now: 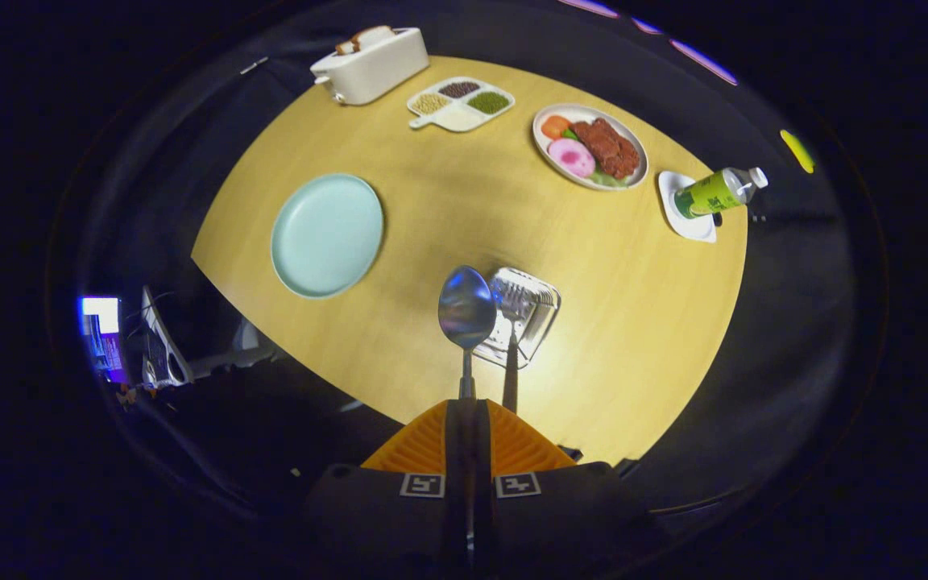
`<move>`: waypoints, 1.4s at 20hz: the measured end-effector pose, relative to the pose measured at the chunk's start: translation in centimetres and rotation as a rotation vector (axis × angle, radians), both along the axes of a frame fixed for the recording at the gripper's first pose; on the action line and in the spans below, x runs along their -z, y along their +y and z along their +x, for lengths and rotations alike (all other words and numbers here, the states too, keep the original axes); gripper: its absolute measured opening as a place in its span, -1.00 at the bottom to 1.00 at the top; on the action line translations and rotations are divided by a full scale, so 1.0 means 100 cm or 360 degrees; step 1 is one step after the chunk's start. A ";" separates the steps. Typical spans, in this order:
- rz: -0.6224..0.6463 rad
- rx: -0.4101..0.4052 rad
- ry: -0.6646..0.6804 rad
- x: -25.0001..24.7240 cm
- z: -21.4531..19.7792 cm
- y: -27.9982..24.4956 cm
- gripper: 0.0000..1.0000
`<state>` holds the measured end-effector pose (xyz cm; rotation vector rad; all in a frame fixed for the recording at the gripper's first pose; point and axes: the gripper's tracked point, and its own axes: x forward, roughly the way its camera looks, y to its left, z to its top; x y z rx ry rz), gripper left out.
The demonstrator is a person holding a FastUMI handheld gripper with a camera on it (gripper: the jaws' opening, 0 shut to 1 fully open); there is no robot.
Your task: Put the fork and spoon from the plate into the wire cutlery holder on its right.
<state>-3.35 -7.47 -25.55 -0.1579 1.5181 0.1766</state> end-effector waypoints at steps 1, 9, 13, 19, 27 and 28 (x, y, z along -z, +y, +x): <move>-0.0044 -0.0010 0.0091 0.008 -0.003 -0.009 -0.84; -0.0278 -0.0064 0.0431 0.064 0.021 -0.031 -0.84; -0.0293 -0.0058 0.0471 0.073 0.032 -0.020 -0.84; -0.0365 -0.0090 0.0410 0.081 0.044 -0.026 -0.60; -0.0124 0.0161 -0.0157 0.044 0.053 -0.017 0.98; -0.0099 0.0182 -0.0283 0.031 0.055 -0.016 0.98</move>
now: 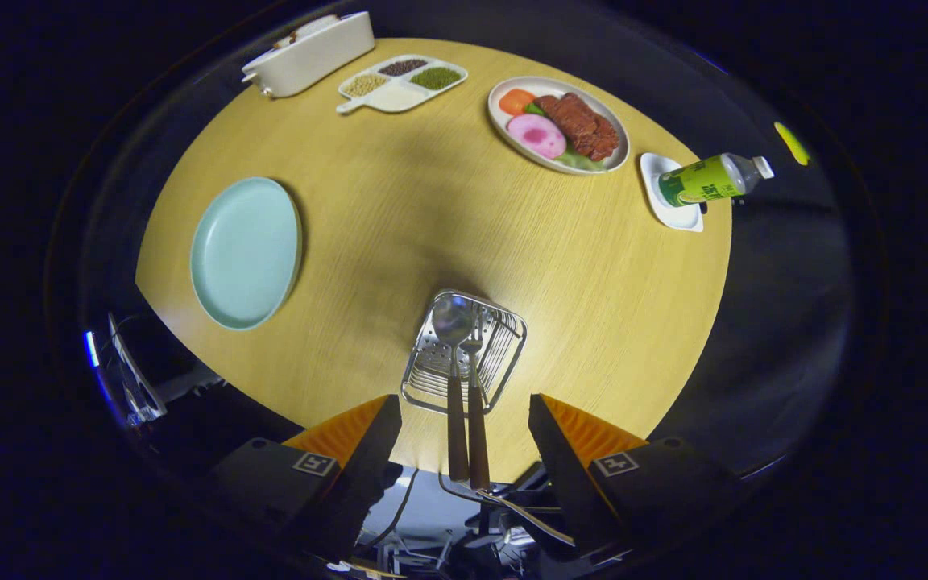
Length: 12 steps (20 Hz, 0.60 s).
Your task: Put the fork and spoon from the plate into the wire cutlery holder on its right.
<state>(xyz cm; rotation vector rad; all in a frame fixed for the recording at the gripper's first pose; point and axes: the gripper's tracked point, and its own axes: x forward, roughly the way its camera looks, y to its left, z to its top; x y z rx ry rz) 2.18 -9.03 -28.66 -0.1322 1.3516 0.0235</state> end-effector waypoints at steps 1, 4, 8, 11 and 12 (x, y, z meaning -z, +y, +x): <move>0.0024 0.0032 -0.0134 -0.013 0.003 0.002 0.98; 0.0086 0.0211 -0.0516 -0.059 0.009 0.004 0.98; 0.0096 0.0392 -0.1001 -0.129 0.021 -0.008 0.98; 0.0006 0.0422 -0.1297 -0.172 0.010 -0.022 0.98; -0.0010 0.0411 -0.1386 -0.182 0.003 -0.022 0.98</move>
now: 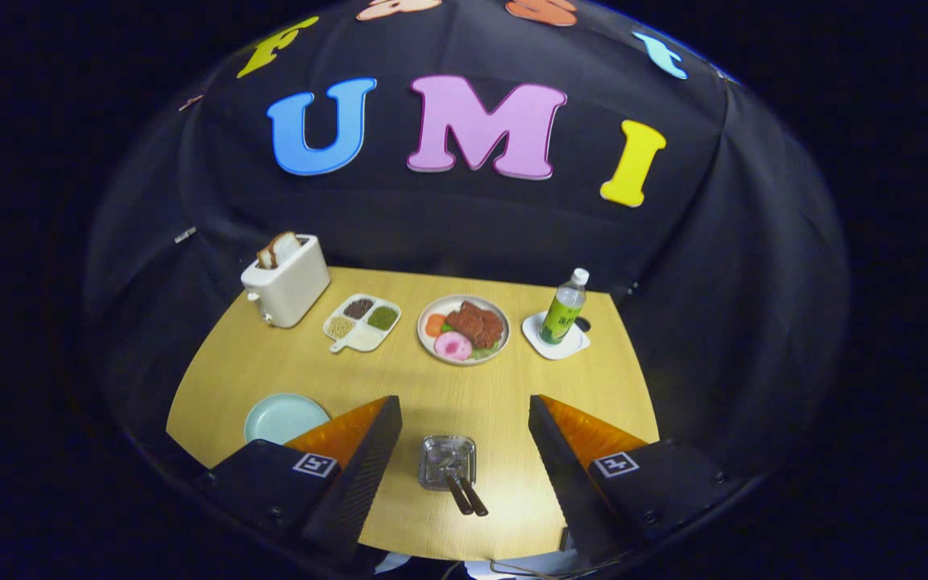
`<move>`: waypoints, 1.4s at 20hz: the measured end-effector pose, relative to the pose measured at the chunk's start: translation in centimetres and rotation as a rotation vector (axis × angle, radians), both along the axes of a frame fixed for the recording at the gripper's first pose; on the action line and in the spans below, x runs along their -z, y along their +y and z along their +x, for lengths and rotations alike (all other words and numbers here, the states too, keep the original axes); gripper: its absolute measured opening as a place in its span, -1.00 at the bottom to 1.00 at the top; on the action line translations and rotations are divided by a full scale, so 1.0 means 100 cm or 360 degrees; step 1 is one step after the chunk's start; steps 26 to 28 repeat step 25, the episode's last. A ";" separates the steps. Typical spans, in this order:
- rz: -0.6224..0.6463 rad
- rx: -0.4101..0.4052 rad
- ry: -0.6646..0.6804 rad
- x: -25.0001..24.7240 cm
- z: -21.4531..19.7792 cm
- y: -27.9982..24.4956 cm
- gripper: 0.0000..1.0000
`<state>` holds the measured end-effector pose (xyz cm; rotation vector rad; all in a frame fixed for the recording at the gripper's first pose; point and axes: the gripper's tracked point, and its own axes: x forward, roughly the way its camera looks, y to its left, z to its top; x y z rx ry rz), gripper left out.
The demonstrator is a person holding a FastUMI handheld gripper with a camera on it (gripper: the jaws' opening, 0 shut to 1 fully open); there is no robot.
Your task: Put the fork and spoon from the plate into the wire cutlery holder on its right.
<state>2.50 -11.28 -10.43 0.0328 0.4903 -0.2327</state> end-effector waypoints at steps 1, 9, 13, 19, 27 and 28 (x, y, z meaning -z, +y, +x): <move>-0.0018 -0.0015 -0.0067 -0.008 -0.004 0.000 0.97; -0.0050 -0.0218 -0.0325 -0.020 -0.038 0.003 0.97; -0.0011 -0.0285 -0.0327 -0.009 -0.042 -0.004 0.97; -0.0017 -0.0393 -0.0309 0.004 -0.046 -0.001 0.97; -0.0040 -0.0395 -0.0325 -0.001 -0.053 0.004 0.97; -0.0040 -0.0395 -0.0325 -0.001 -0.053 0.004 0.97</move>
